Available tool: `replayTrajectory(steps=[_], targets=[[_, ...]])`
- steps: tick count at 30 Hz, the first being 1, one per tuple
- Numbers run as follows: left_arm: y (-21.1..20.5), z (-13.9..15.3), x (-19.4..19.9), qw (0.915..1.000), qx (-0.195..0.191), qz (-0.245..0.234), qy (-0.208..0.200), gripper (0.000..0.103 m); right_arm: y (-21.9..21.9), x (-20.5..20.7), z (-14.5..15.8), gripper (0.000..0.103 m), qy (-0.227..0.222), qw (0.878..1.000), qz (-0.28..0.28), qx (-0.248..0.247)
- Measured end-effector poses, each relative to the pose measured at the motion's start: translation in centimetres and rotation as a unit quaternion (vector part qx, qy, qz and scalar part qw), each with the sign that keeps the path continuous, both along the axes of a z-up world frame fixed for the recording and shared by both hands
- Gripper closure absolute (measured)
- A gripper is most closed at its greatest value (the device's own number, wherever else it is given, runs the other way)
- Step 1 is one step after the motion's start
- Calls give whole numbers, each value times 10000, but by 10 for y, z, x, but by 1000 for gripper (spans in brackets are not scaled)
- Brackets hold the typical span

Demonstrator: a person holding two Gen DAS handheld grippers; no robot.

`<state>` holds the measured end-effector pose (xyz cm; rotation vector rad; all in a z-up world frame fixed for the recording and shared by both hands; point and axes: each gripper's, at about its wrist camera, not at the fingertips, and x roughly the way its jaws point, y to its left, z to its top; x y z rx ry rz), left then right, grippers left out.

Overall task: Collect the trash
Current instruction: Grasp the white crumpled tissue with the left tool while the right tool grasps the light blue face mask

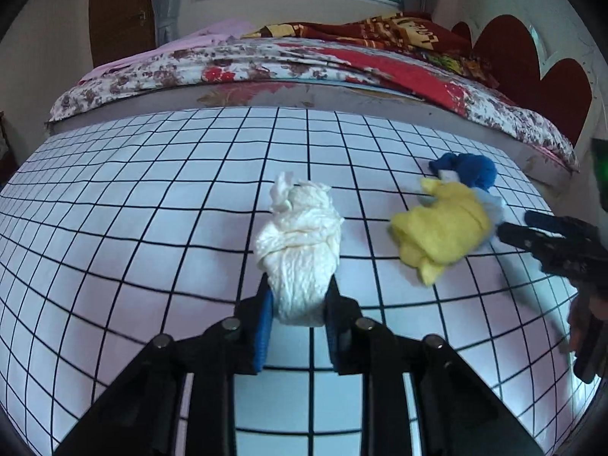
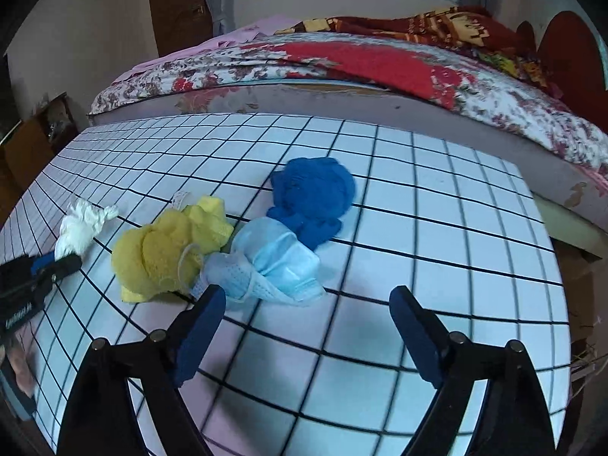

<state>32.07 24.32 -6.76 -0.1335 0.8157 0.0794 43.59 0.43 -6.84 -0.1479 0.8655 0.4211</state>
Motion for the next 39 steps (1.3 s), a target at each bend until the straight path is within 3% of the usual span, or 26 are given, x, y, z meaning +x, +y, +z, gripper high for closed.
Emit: replayTrajectory(steps=[2, 5, 10, 13, 16, 21, 24, 25, 26, 27, 39], targets=[[-3, 0, -3, 10000, -27, -5, -2, 78, 1, 4, 1, 27, 95, 9997, 50, 220], [-5, 0, -4, 10000, -32, -5, -9, 78, -1, 2, 11, 30, 83, 9982, 75, 587], [-5, 0, 0, 10000, -49, 24, 11, 78, 21, 13, 5, 30, 196, 9995, 14, 234], [-8, 1, -1, 10000, 28, -44, 15, 78, 22, 17, -2, 35, 269, 9995, -42, 177], [-7, 2, -4, 9999, 126, -58, -30, 78, 11, 7, 3, 38, 40, 9998, -161, -82], [-5, -1, 1, 9999, 77, 137, -2, 78, 8, 16, -2, 38, 368, 9991, -52, 227], [-7, 0, 1, 9999, 64, 114, 1, 78, 16, 20, -6, 42, 321, 9994, -91, 78], [-8, 0, 1, 9999, 68, 93, 5, 78, 17, 19, -6, 51, 290, 9995, -71, 71], [-8, 0, 0, 10000, 55, 76, 9, 78, 19, 18, -6, 70, 267, 9996, 15, 134], [-8, 1, -1, 9999, 68, 73, 13, 78, 19, 16, -6, 78, 271, 9995, 90, 168], [-27, 19, -37, 9989, 308, 41, -357, 78, -19, -50, 30, 81, -456, 9988, 144, 117]])
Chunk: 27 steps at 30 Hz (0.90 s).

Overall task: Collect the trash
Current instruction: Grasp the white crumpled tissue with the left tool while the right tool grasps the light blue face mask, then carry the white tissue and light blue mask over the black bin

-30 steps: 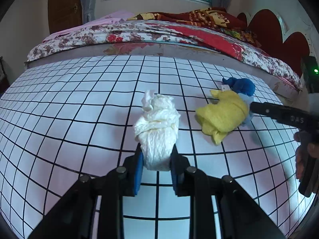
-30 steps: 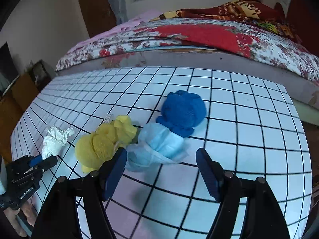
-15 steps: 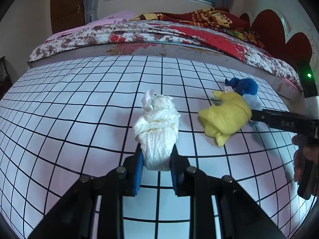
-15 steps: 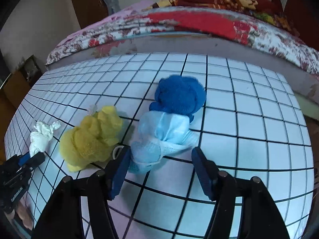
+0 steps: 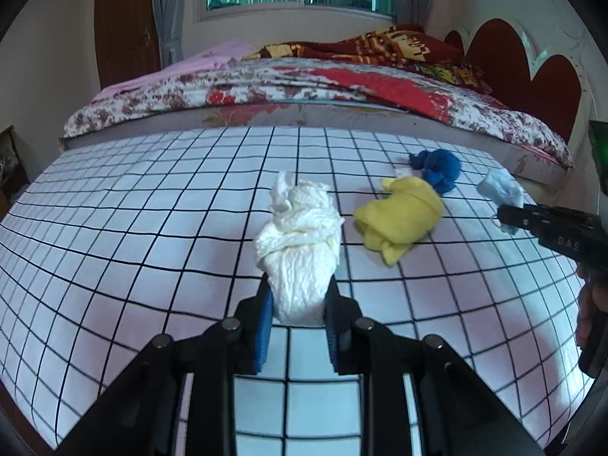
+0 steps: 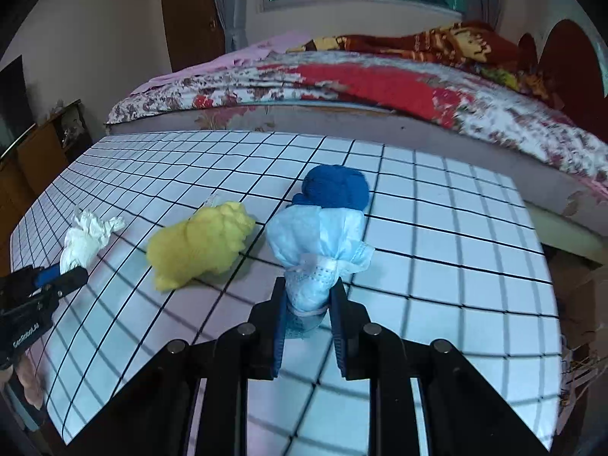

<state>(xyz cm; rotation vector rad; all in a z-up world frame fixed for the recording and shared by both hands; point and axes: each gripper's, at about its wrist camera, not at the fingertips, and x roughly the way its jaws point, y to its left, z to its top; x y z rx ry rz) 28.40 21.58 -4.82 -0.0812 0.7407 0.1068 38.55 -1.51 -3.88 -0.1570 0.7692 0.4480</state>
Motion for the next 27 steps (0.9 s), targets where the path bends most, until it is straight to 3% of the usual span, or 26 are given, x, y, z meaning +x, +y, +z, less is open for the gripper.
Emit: replayTrajectory(steps=[14, 27], targets=[[-31, 27, -49, 9996, 134, -115, -209, 78, -28, -88, 41, 81, -490, 9988, -28, -5], [-59, 59, -113, 9979, 190, -288, -550, 78, -52, -156, 75, 81, -833, 9960, -119, 308]])
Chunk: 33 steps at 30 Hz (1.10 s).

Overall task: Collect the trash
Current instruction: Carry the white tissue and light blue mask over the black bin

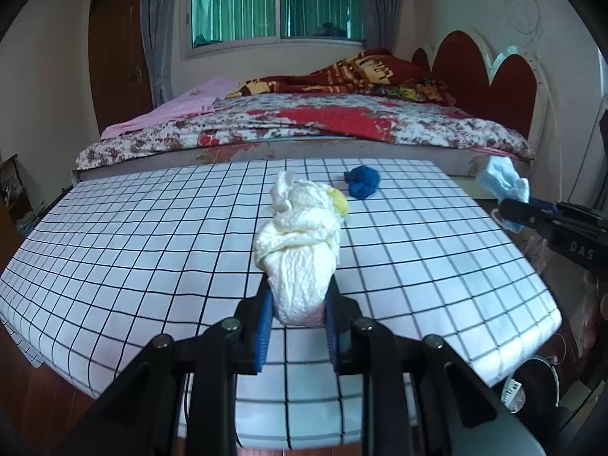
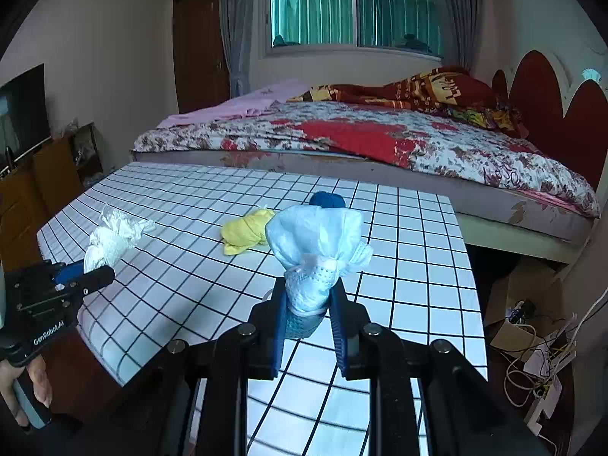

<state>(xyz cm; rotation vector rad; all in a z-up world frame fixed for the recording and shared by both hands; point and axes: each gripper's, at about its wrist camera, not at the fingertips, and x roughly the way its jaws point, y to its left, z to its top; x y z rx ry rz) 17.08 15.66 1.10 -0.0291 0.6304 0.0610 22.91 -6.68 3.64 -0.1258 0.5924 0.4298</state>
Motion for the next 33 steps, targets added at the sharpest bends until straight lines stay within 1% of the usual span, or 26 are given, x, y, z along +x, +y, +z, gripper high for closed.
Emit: replayTrajectory(steps=[6, 10, 15, 21, 33], targets=[[-21, 16, -32, 9996, 67, -165, -227, 78, -13, -38, 18, 81, -325, 9995, -15, 45], [-39, 23, -45, 9989, -1, -307, -363, 78, -26, -60, 24, 81, -487, 9988, -76, 18], [-70, 28, -55, 9969, -119, -603, -486, 78, -53, -84, 28, 81, -646, 9976, -264, 13], [-104, 32, -58, 9931, -239, -1002, -554, 78, -95, -103, 29, 81, -669, 9957, -640, 86], [-180, 21, -59, 9818, -339, -1804, -483, 78, -173, -137, 19, 81, -657, 9877, -1419, 58]])
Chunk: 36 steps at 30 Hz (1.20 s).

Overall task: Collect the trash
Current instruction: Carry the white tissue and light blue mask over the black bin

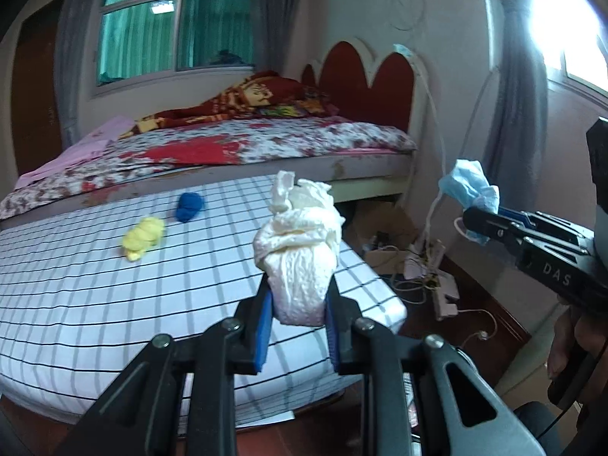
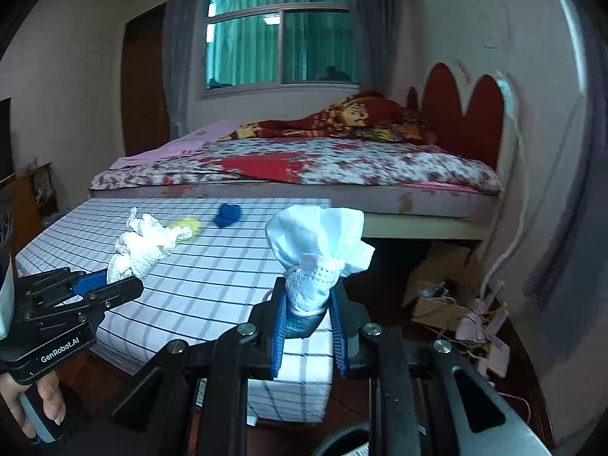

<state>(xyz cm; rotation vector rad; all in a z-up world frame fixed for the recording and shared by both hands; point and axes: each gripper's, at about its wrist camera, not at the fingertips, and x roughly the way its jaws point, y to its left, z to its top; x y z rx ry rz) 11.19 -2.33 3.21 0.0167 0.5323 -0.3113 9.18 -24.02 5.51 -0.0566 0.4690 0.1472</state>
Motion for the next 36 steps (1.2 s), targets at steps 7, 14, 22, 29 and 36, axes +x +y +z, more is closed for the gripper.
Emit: replayTrajectory(steps=[7, 14, 22, 29, 36], targets=[[-41, -6, -9, 9991, 126, -405, -11, 78, -46, -17, -9, 81, 39, 9993, -380, 33], [-79, -24, -17, 9959, 230, -862, 158, 78, -85, -33, -32, 81, 223, 9972, -692, 147], [-118, -52, -31, 9899, 348, -1315, 401, 78, -112, -50, -69, 81, 584, 9942, -887, 184], [-135, -85, -30, 9846, 340, -1527, 776, 78, -125, -63, -103, 81, 896, 9922, -857, 115], [-146, -114, -31, 9813, 431, -1598, 984, 78, -133, -70, -138, 80, 1258, 9887, -801, 166]])
